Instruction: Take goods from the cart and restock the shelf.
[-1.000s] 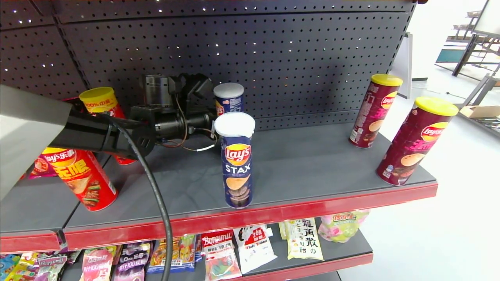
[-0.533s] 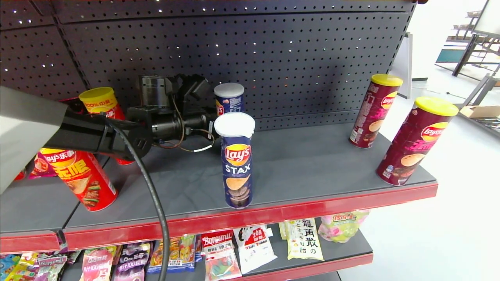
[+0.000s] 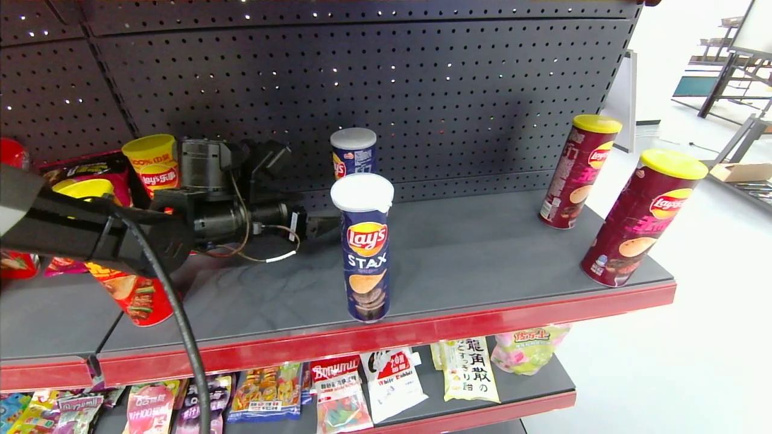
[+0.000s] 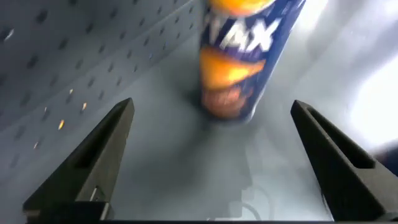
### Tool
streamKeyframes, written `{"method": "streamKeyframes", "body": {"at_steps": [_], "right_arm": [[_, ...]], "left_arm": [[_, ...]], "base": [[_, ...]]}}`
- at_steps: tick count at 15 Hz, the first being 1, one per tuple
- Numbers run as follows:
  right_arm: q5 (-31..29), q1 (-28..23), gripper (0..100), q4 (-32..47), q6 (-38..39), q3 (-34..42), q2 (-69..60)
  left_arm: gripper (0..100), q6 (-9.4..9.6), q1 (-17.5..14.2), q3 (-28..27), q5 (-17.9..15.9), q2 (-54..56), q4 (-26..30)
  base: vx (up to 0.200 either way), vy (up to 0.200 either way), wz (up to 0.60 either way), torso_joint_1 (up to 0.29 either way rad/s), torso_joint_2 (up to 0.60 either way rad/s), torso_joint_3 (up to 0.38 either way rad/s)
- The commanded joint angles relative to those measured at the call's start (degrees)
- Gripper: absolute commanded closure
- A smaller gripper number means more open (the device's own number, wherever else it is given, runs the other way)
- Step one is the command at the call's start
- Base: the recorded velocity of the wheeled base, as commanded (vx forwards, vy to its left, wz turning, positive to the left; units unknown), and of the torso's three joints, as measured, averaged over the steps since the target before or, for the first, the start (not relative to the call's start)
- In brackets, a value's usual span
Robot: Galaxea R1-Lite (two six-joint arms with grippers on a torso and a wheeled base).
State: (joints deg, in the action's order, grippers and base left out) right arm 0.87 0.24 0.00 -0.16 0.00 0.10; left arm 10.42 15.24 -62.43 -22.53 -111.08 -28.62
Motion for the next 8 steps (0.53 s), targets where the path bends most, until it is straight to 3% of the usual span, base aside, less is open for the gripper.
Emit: {"method": "streamKeyframes", "body": {"at_steps": [1,5,8], "right_arm": [[0.01,0.02,0,0.00,-0.02,0.00,-0.01],[0.01,0.02,0,0.00,-0.02,0.00,0.08],[0.01,0.02,0,0.00,-0.02,0.00,0.08]], "left_arm": [[0,0.04,-0.38,6.53,0.20,6.58,0.15],[0,-0.14,-0.21,18.92,0.20,18.53,1.38],[0,-0.40,0.14,24.37,0.20,30.48,9.90]], "base": [[0.000,0.000,0.00,0.000,0.00,0.000],[0.000,0.000,0.00,0.000,0.00,0.000],[0.000,0.000,0.00,0.000,0.00,0.000]]}}
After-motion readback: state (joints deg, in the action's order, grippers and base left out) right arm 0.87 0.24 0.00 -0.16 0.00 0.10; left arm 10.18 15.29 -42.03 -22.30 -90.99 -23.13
